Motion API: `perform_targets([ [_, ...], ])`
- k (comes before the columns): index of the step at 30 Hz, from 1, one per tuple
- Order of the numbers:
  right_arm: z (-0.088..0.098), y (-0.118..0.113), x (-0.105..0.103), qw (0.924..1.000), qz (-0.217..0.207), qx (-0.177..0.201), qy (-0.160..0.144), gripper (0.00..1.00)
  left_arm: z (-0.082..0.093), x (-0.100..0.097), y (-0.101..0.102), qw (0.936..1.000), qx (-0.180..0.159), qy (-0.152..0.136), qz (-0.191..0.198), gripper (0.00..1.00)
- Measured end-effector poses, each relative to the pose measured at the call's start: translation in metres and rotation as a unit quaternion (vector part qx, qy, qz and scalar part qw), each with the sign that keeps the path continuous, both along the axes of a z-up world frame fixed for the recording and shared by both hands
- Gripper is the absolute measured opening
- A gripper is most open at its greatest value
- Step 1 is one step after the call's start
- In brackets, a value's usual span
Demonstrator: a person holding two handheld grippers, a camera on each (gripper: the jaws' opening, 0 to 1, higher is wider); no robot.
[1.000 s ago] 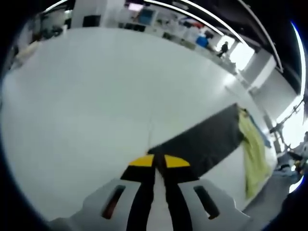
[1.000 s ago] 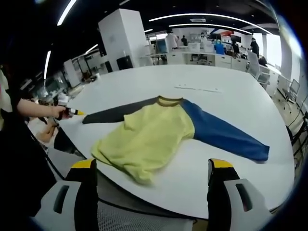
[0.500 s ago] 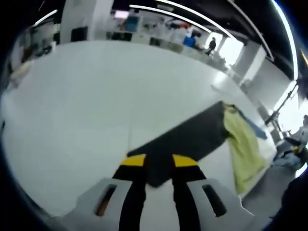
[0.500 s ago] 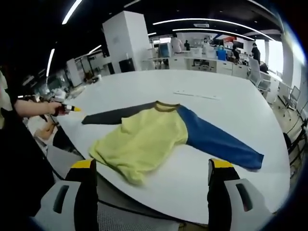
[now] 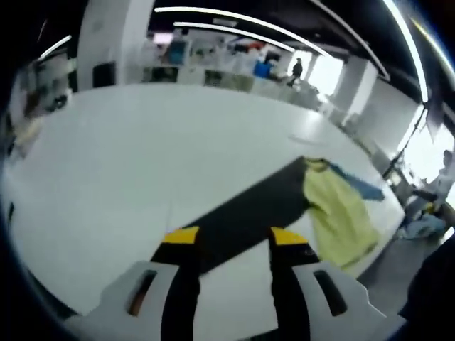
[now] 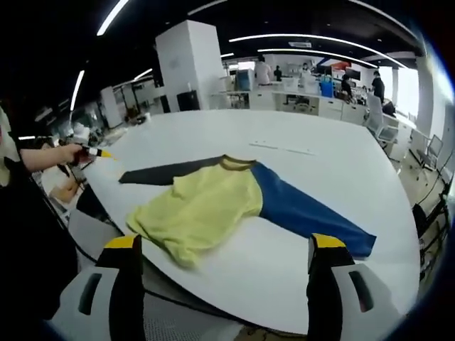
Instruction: Fold the garment on the visible template until the final outline fits inside the template.
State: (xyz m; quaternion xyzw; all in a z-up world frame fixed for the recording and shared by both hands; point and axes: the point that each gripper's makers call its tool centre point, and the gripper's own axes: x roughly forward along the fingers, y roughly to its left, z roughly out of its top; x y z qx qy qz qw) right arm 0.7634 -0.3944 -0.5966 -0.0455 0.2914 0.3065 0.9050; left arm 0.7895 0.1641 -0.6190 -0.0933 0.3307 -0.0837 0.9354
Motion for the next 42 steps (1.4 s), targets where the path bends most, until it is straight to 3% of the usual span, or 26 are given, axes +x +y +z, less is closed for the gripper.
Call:
perform_targets([
  [8, 0.005, -0.016, -0.003, 1.0, 0.002, 0.006, -0.006, 0.97, 0.024, -0.01, -0.028, 0.9996, 0.008, -0.017, -0.019, 0.45],
  [16, 0.006, -0.033, -0.008, 0.9999, 0.003, 0.007, -0.007, 0.97, 0.039, -0.015, -0.037, 0.9986, 0.011, -0.041, -0.033, 0.56],
  [26, 0.007, -0.053, -0.015, 0.9998, -0.005, 0.016, -0.006, 0.97, 0.043, -0.041, -0.054, 0.9987, 0.002, -0.043, -0.027, 0.67],
  [42, 0.0, -0.066, -0.028, 0.9997, -0.015, 0.022, 0.002, 0.98, 0.05, -0.075, -0.087, 0.998, -0.015, -0.046, -0.04, 0.8],
])
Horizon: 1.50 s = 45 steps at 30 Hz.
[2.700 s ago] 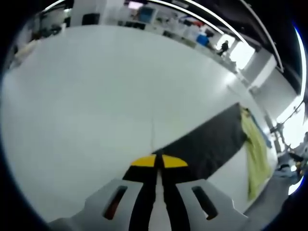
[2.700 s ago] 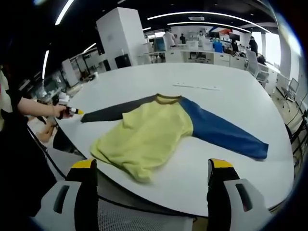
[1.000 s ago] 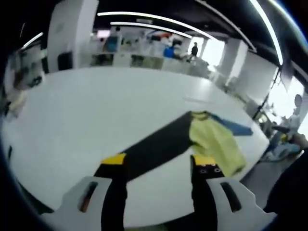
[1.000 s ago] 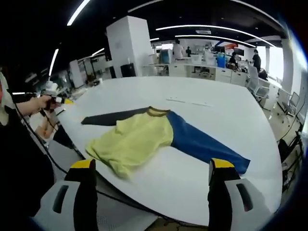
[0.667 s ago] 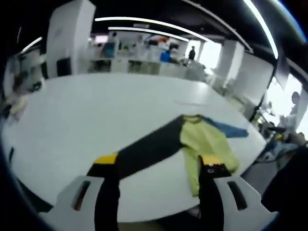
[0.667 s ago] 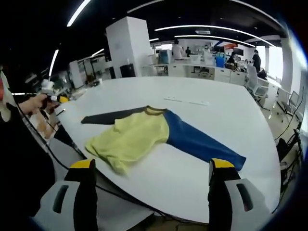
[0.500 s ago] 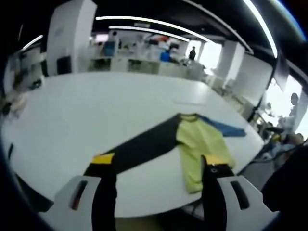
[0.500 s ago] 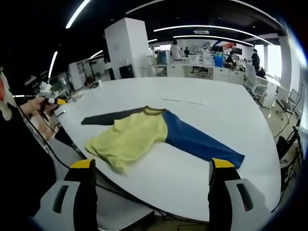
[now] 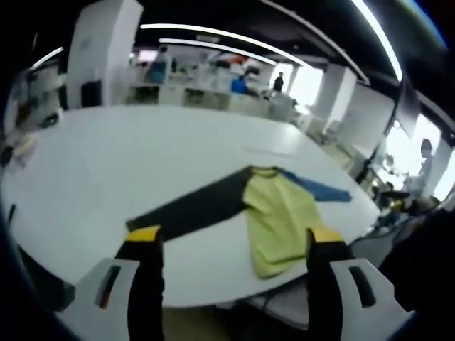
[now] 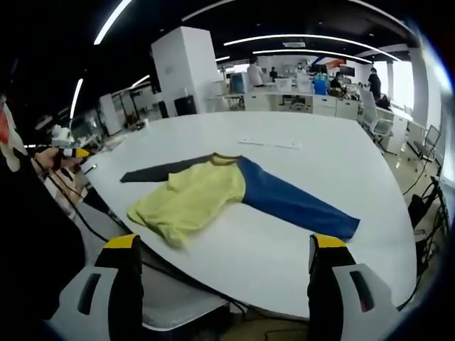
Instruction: Fold the garment on the visible template until the final outline fits inside the template.
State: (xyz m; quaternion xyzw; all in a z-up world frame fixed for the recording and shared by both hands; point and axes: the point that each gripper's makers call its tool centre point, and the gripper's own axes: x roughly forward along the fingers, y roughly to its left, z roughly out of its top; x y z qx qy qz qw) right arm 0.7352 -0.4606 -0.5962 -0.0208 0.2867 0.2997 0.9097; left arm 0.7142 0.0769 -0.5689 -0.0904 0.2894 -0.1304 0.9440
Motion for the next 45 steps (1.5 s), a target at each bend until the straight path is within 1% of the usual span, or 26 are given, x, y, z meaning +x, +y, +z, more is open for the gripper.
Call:
perform_targets([
  [5, -0.002, -0.004, -0.003, 1.0, -0.006, 0.0, 0.003, 0.98, -0.002, -0.01, -0.008, 0.9997, -0.001, 0.01, -0.021, 0.88],
  [7, -0.002, -0.005, -0.004, 1.0, -0.008, 0.001, 0.004, 0.98, -0.001, -0.013, -0.01, 0.9995, -0.002, 0.009, -0.029, 0.93],
  [10, -0.003, -0.006, -0.007, 0.9999, -0.01, 0.002, 0.005, 0.98, -0.001, -0.017, -0.013, 0.9992, 0.001, 0.011, -0.039, 0.96],
  [13, -0.004, -0.007, -0.008, 0.9999, -0.012, 0.002, 0.006, 0.99, 0.002, -0.019, -0.017, 0.9989, -0.006, 0.005, -0.046, 0.99],
  [16, -0.005, -0.008, -0.009, 0.9999, -0.015, 0.003, 0.007, 0.99, 0.0, -0.02, -0.017, 0.9985, -0.005, 0.01, -0.054, 0.99],
  [23, 0.002, -0.01, -0.01, 0.9998, -0.018, 0.01, 0.001, 1.0, 0.004, -0.018, -0.019, 0.9981, -0.009, 0.002, -0.06, 0.99],
  [27, 0.005, -0.002, -0.01, 0.9997, -0.003, 0.021, -0.007, 1.0, 0.002, -0.017, -0.024, 0.9976, -0.007, 0.005, -0.068, 0.99],
  [30, 0.007, 0.009, -0.011, 0.9989, 0.014, 0.045, -0.004, 1.0, -0.002, -0.017, -0.025, 0.997, -0.002, 0.012, -0.077, 0.99],
  [39, -0.003, 0.015, -0.014, 0.9989, 0.02, 0.041, 0.01, 0.99, -0.008, -0.017, -0.025, 0.9969, -0.008, 0.019, -0.075, 0.99],
  [45, -0.007, 0.019, -0.017, 0.9988, 0.025, 0.036, 0.019, 0.92, -0.015, -0.017, -0.025, 0.9967, -0.011, 0.028, -0.076, 0.99],
])
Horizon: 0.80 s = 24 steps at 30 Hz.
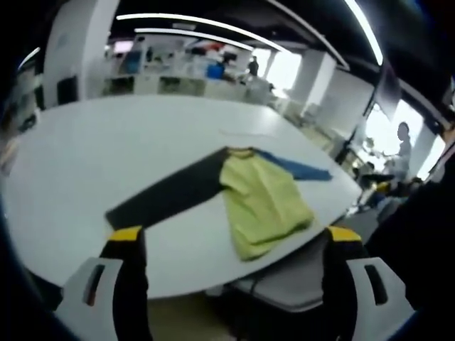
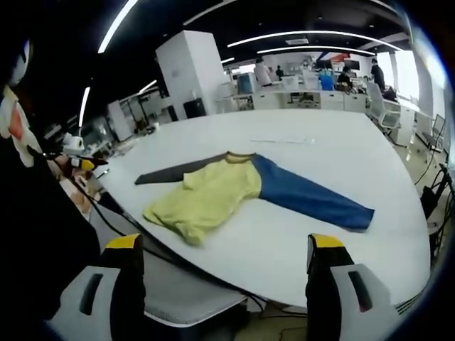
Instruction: Fold the garment on the visible template until the final outline fits inside the template.
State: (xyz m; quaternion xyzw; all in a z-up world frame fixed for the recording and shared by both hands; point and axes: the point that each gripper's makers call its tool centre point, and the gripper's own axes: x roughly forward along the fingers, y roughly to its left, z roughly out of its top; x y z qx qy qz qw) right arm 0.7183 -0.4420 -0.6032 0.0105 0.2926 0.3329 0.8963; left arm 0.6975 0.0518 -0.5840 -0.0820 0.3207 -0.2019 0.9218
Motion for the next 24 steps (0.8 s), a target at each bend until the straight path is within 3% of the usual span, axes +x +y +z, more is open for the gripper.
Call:
perform_targets([
  [4, -0.004, 0.007, 0.0, 0.9999, 0.011, 0.007, 0.006, 0.88, -0.008, 0.0, -0.006, 0.9999, -0.006, 0.013, -0.003, 0.94],
  [10, -0.022, 0.022, 0.003, 0.9987, 0.046, 0.006, 0.021, 0.73, -0.031, -0.001, -0.022, 0.999, -0.019, 0.038, -0.014, 0.88],
  [19, -0.043, 0.053, 0.015, 0.9933, 0.105, 0.017, 0.045, 0.66, -0.061, 0.001, -0.052, 0.9966, -0.021, 0.071, -0.037, 0.81],
  [24, -0.062, 0.061, 0.015, 0.9897, 0.13, 0.004, 0.061, 0.65, -0.074, 0.004, -0.062, 0.995, -0.022, 0.085, -0.048, 0.77],
])
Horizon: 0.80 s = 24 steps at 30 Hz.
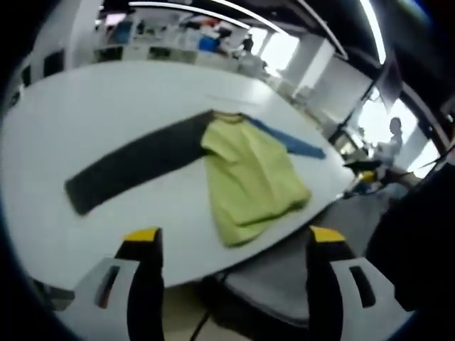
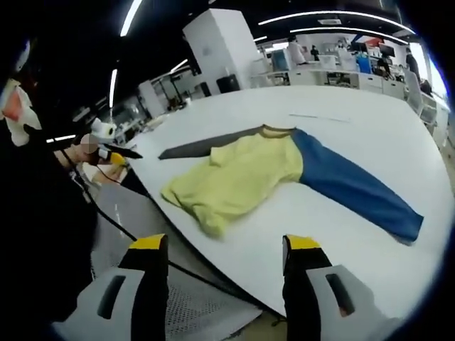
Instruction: Fold the garment on the visible template until the final outline fits inside the template.
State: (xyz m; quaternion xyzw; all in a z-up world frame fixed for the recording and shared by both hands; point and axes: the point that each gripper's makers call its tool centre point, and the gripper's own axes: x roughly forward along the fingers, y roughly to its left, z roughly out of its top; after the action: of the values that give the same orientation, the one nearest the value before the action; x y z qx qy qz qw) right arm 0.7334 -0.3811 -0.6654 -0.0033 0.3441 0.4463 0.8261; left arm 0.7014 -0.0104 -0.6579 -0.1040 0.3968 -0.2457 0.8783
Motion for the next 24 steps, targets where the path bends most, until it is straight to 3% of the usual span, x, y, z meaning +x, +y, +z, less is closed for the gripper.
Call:
perform_targets([
  [4, -0.012, 0.006, -0.001, 0.9998, 0.016, -0.005, 0.009, 0.62, -0.014, 0.001, -0.005, 0.9999, 0.0, 0.014, -0.008, 0.72],
  [8, -0.024, 0.012, 0.003, 0.9993, 0.031, -0.011, 0.015, 0.59, -0.026, 0.004, -0.014, 0.9994, -0.025, 0.022, -0.006, 0.71],
  [17, -0.047, 0.038, 0.006, 0.9961, 0.082, -0.023, 0.022, 0.52, -0.055, 0.004, -0.028, 0.9976, -0.027, 0.058, -0.027, 0.64],
  [24, -0.064, 0.055, 0.008, 0.9922, 0.117, -0.027, 0.034, 0.48, -0.069, 0.008, -0.03, 0.9967, -0.033, 0.068, -0.031, 0.58],
])
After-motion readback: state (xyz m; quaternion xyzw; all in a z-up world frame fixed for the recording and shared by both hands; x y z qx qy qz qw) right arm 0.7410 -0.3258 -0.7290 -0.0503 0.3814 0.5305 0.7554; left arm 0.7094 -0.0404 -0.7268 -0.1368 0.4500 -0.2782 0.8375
